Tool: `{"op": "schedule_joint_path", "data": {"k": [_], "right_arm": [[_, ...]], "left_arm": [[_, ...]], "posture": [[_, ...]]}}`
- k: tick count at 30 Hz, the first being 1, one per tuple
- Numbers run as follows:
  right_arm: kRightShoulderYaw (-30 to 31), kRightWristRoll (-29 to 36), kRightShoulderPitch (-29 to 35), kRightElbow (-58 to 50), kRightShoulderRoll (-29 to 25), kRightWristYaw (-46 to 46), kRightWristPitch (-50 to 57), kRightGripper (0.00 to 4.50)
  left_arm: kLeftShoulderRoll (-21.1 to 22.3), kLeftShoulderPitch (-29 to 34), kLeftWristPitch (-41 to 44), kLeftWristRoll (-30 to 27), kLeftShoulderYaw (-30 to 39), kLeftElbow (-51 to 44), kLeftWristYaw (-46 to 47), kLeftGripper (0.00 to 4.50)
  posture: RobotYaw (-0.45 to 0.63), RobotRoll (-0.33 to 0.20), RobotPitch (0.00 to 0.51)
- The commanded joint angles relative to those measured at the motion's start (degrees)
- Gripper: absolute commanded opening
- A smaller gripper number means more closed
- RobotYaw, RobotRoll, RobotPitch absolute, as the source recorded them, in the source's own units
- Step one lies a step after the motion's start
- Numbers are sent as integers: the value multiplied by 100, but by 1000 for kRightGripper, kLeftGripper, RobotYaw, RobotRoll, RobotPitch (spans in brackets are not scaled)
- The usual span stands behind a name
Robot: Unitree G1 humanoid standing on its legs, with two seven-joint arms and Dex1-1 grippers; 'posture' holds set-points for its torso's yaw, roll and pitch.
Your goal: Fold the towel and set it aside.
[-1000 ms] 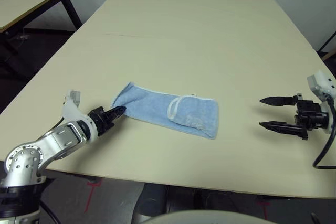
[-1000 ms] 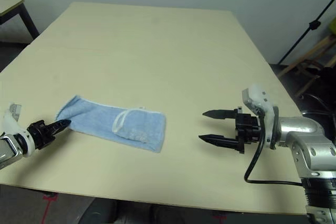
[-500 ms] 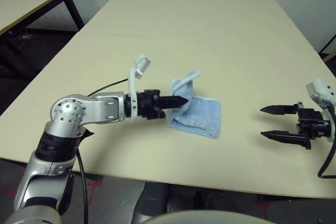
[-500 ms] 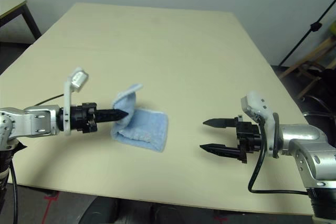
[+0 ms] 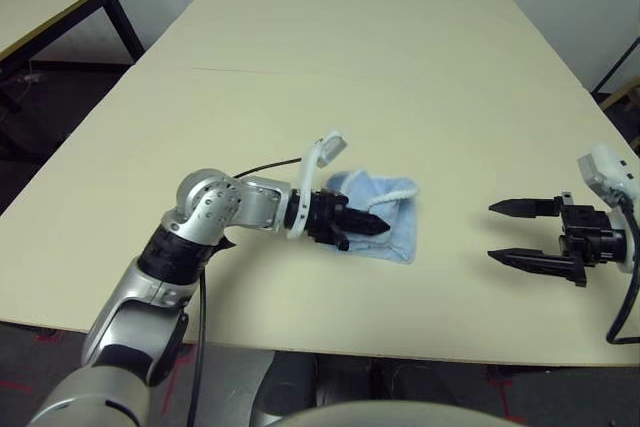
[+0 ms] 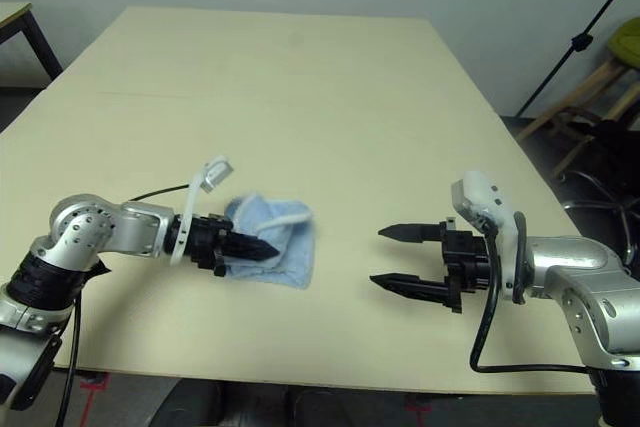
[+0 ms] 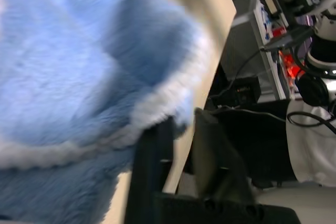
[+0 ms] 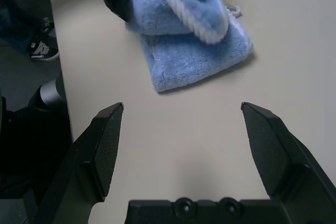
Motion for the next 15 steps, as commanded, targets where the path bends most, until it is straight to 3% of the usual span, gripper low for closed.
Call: {"op": "schedule_joint_path", "data": {"k": [1, 7, 15], "right_arm": [[122, -91, -53, 201, 21, 73, -176, 4500], [276, -164, -312, 680, 176, 196, -458, 4500], [408, -70, -709, 917, 533, 198, -558, 4500]], "left_arm": [[118, -131, 45, 337, -113, -271, -409, 2403], [115, -380, 147, 262, 511, -365, -607, 4477], [144, -717, 513, -124, 1426, -507, -612, 4477]], "posture": [[76, 0, 69], [110, 0, 51], [125, 0, 34]]}}
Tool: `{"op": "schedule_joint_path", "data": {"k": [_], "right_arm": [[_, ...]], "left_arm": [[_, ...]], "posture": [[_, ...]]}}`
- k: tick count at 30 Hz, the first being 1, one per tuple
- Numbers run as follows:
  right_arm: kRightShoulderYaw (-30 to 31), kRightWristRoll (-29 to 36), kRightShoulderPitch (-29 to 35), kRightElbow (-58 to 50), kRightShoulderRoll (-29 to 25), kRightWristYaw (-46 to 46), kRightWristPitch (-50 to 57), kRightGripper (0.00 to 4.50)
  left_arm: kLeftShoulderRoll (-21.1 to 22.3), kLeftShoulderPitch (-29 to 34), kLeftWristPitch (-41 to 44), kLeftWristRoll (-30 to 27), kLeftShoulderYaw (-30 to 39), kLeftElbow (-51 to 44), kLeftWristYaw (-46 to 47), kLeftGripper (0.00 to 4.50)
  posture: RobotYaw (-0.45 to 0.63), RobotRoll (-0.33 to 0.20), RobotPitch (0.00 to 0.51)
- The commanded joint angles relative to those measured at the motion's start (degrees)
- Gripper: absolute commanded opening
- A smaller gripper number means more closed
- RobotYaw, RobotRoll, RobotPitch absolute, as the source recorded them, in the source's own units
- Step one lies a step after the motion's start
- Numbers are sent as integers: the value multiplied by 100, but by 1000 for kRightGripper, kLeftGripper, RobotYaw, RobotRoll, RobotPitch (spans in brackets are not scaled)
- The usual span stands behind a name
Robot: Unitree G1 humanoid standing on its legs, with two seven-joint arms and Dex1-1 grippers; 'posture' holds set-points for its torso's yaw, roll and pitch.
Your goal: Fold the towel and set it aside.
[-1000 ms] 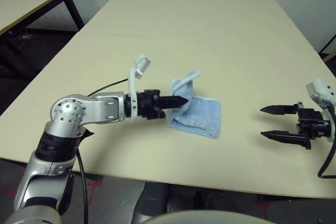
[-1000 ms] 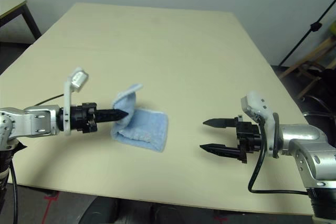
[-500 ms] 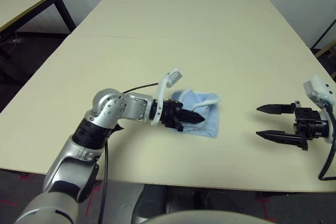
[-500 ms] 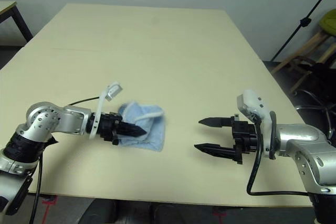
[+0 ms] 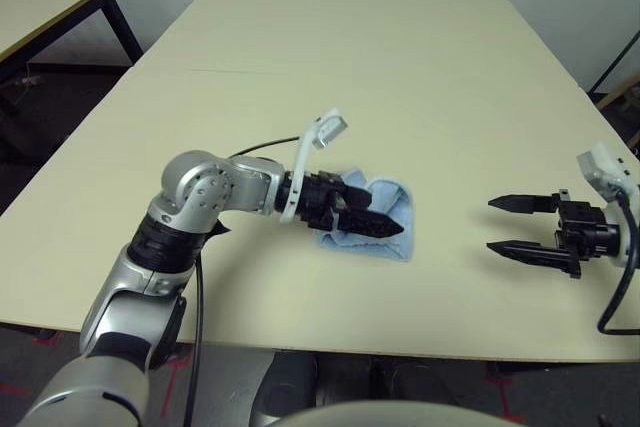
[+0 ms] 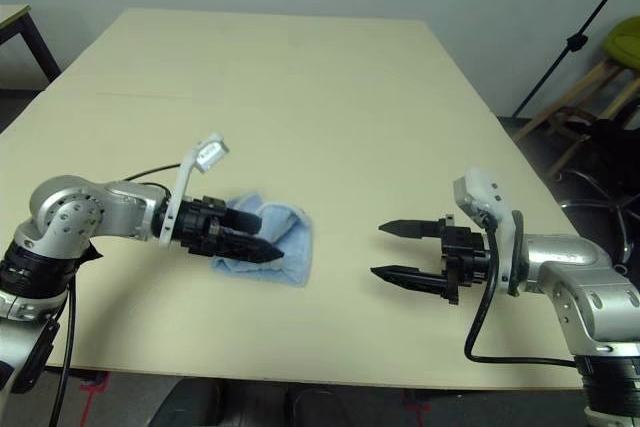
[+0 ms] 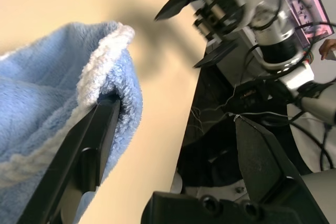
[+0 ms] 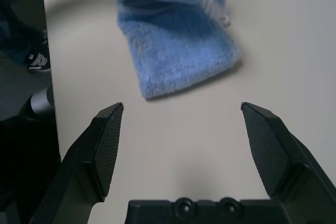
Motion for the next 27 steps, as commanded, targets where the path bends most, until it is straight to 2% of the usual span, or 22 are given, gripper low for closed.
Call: {"op": "schedule_joint_path", "data": {"k": [1, 6, 9, 15, 18, 20, 24, 27], "right_arm": [[48, 184, -176, -65, 169, -55, 107, 4500], [84, 179, -276, -103, 124, -22, 224, 4500], [112, 139, -330, -71, 89, -6, 226, 4500], [193, 98, -415, -59, 84, -45, 270, 4500], [133, 82, -256, -112, 65, -71, 242, 4500], [83, 91, -171, -140, 50, -90, 239, 4500], [-37, 239, -98, -222, 124, -218, 306, 4500], [119, 307, -250, -426, 316, -491, 449, 4500]], "left_arm": [[43, -145, 345, -339, 407, -90, 15, 4477], [-1, -100, 714, -687, 528, -226, -17, 4477], [-149, -116, 767, -568, 250, -205, -24, 4477], [-311, -494, 39, 856, -1269, 312, -454, 4477], [-478, -756, -666, 1761, -2079, 792, -753, 4477], [-458, -847, -1001, 2144, -2360, 946, -1017, 4477], [-475, -905, -1036, 2215, -2032, 977, -1262, 4477], [-162, -843, -842, 2067, -1414, 703, -1272, 4477]], "posture": [[125, 0, 34], [130, 0, 26], [129, 0, 26], [105, 0, 37], [84, 0, 50], [83, 0, 54], [88, 0, 61], [106, 0, 61]]}}
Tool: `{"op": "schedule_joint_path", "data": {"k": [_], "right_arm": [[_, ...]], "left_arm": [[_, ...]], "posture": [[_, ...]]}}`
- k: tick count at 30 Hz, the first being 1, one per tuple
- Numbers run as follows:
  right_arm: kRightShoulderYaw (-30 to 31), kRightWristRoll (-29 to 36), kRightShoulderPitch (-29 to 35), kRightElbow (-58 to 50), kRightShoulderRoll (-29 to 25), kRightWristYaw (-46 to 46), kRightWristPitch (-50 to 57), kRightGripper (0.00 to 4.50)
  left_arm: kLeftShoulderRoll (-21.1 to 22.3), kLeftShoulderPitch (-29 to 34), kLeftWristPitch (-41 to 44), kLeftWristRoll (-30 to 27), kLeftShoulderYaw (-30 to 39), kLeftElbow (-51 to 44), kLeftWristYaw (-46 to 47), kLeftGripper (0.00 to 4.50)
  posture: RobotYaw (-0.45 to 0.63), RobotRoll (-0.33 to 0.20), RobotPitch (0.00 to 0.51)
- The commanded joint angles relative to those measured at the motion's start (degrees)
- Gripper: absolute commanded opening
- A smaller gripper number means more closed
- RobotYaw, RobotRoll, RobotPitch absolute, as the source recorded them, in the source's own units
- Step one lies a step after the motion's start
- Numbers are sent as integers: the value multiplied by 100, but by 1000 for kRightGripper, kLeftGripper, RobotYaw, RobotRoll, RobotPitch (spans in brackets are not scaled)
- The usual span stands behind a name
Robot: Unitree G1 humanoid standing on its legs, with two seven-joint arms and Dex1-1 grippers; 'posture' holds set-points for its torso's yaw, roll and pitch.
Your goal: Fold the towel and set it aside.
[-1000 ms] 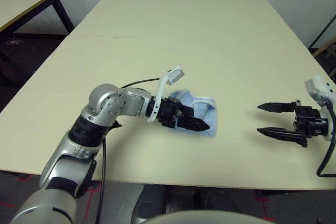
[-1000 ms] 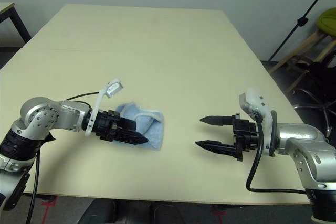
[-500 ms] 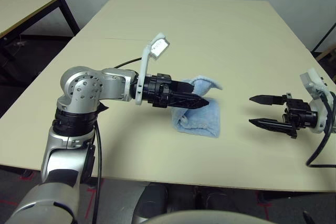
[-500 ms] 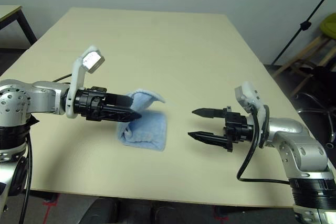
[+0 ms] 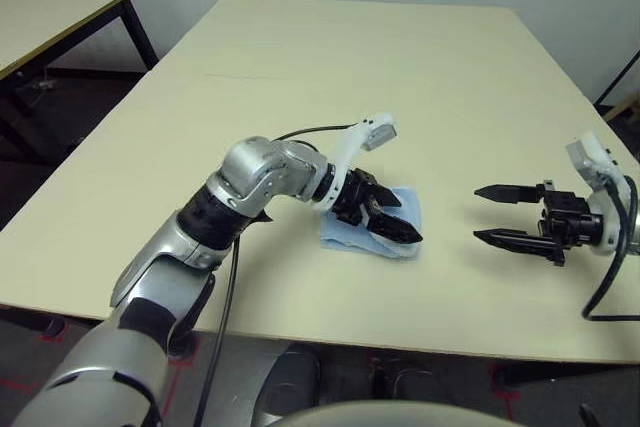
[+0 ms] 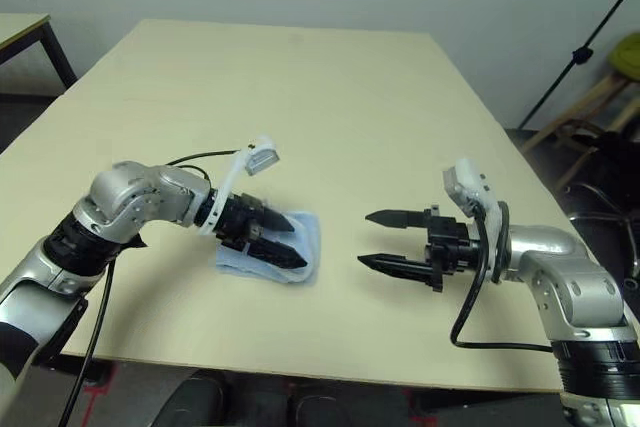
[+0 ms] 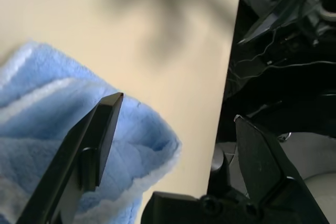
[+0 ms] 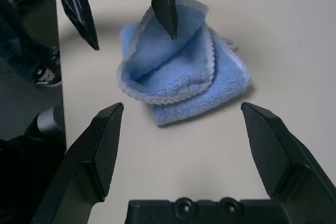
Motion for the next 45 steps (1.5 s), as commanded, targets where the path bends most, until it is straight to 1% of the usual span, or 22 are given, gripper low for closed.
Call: {"op": "schedule_joint_path", "data": {"k": [1, 3, 6, 7, 9, 11, 13, 15, 16, 18, 20, 25, 32, 35, 37, 41, 44, 45], "right_arm": [[111, 88, -206, -277, 214, -289, 152, 4500], [279, 38, -412, -335, 394, -460, 234, 4500], [743, -208, -794, -401, 649, -762, 421, 4500], [875, -291, -890, -408, 710, -823, 420, 4500], [1150, -448, -1181, -432, 997, -1135, 484, 4500], [1356, -533, -1391, -487, 1218, -1346, 558, 4500], [1511, -658, -1527, -513, 1377, -1468, 493, 4500], [1740, -911, -1721, -492, 1466, -1760, 657, 4500], [1837, -992, -1809, -480, 1521, -1845, 699, 4500], [1995, -976, -1961, -473, 1600, -1726, 696, 4500], [2078, -945, -2115, -452, 1733, -1728, 763, 4500], [2411, -1323, -2477, -61, 1848, -1516, 362, 4500], [2839, -1656, -3058, 467, 2018, -1017, 87, 4500], [2977, -1830, -3169, 629, 2065, -882, -72, 4500], [3073, -1977, -3194, 720, 1999, -779, -184, 4500], [3055, -2126, -3136, 839, 1950, -677, -330, 4500], [2862, -2010, -3122, 837, 2018, -738, -208, 4500], [2807, -1947, -3121, 831, 2040, -741, -146, 4500]], "left_arm": [[401, 26, 138, -104, 721, -320, -52, 4477], [672, 239, 113, -152, 1073, -512, -75, 4477], [1185, 772, 5, -188, 1589, -788, -163, 4477], [1330, 935, -104, -137, 1667, -865, -201, 4477], [1721, 1435, -429, -30, 1896, -1021, -349, 4477], [1921, 1894, -816, 9, 2149, -1113, -497, 4477], [1923, 2283, -1230, -65, 2455, -1147, -675, 4477], [1944, 2654, -1691, 43, 2638, -1153, -800, 4477], [1956, 2782, -1872, 118, 2680, -1136, -835, 4477], [1951, 2928, -2102, 260, 2706, -1089, -804, 4477], [1849, 2994, -2189, 249, 2764, -1059, -739, 4477], [1820, 3164, -2284, 286, 2722, -1106, -780, 4477], [1769, 3163, -2262, 246, 2799, -1045, -748, 4477], [1791, 3216, -2280, 249, 2839, -1052, -763, 4477], [1788, 3246, -2246, 221, 2875, -1085, -748, 4477], [1737, 3264, -2172, 149, 2915, -1116, -725, 4477], [1644, 3234, -2297, 231, 2814, -1091, -719, 4477], [1588, 3182, -2266, 220, 2778, -1077, -695, 4477]], "posture": [[113, 0, 61], [117, 0, 61], [141, 0, 62], [149, 0, 62], [166, 0, 59], [172, 0, 57], [177, 0, 57], [186, 0, 56], [186, 0, 56], [190, 0, 54], [194, 0, 50], [199, 0, 41], [210, 0, 41], [217, 0, 39], [219, 0, 38], [220, 0, 38], [220, 0, 38], [202, 0, 39]]}}
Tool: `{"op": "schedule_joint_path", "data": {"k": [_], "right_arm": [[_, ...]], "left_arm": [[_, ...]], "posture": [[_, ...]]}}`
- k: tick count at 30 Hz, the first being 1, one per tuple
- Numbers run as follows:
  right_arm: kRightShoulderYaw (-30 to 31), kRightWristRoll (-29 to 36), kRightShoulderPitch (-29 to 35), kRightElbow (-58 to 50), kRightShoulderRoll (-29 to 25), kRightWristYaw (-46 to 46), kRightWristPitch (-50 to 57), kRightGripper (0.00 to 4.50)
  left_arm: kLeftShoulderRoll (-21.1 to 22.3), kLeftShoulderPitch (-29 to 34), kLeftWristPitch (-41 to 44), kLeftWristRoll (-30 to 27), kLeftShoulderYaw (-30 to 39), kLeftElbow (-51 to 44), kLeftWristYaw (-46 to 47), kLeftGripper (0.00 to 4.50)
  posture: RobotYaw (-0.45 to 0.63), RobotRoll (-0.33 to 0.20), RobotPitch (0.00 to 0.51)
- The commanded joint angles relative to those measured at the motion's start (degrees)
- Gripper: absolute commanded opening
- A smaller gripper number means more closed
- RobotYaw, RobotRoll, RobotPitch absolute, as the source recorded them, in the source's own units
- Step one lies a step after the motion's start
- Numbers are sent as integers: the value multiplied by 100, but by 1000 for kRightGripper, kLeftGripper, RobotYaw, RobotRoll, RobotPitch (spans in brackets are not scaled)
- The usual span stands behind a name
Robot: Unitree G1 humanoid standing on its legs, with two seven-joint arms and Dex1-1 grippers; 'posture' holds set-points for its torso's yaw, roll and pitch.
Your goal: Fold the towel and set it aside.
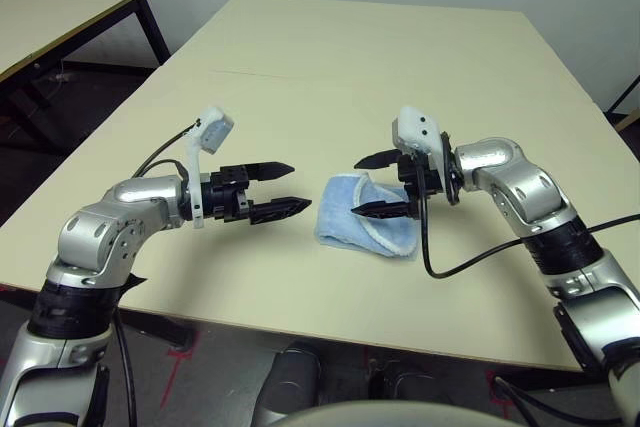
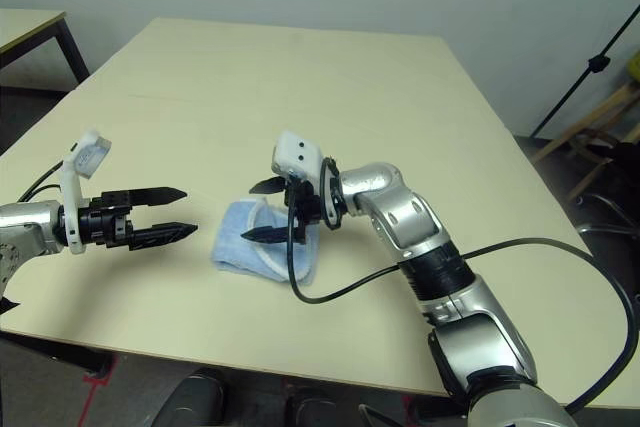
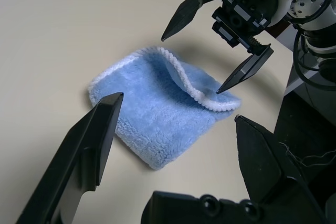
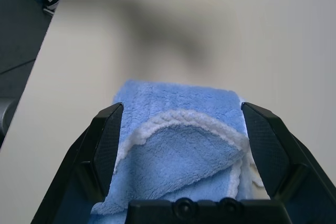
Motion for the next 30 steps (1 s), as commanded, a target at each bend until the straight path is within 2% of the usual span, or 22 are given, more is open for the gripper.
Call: {"op": "schedule_joint_path", "data": {"k": [1, 2, 3, 6, 14, 15, 19, 23, 30], "right_arm": [[-187, 119, 23, -4, 60, -29, 123, 4500], [-206, 161, 49, -44, 89, -39, 169, 4500], [-216, 184, 69, -75, 109, -47, 199, 4500], [-215, 234, 74, -81, 152, -24, 271, 3927], [-28, 36, -159, 223, 435, -142, 132, 3926], [44, -39, -211, 295, 463, -122, 75, 3926], [166, -207, -380, 532, 606, -88, -1, 3926], [213, -372, -502, 762, 720, -63, -154, 3926], [481, -739, -366, 846, 575, 146, -335, 3926]], "left_arm": [[-156, -96, 13, -1, -116, 12, 42, 4477], [-205, -152, 82, -57, -131, 51, 19, 4477], [-238, -187, 130, -90, -136, 77, -2, 4075], [-299, -301, 144, 26, -237, 218, 11, 3173], [-306, -440, -355, 786, -933, 547, -154, 276], [-340, -475, -425, 883, -1014, 611, -153, 22], [-426, -551, -607, 1159, -1219, 794, -178, 22], [-535, -567, -619, 1187, -1196, 861, -171, 22], [-491, -500, -492, 1206, -1149, 751, -183, 22]], "posture": [[202, 0, 39], [202, 0, 39], [202, 0, 39], [193, 0, 39], [191, 0, 37], [191, 0, 37], [192, 0, 37], [198, 0, 36], [199, 0, 38]]}}
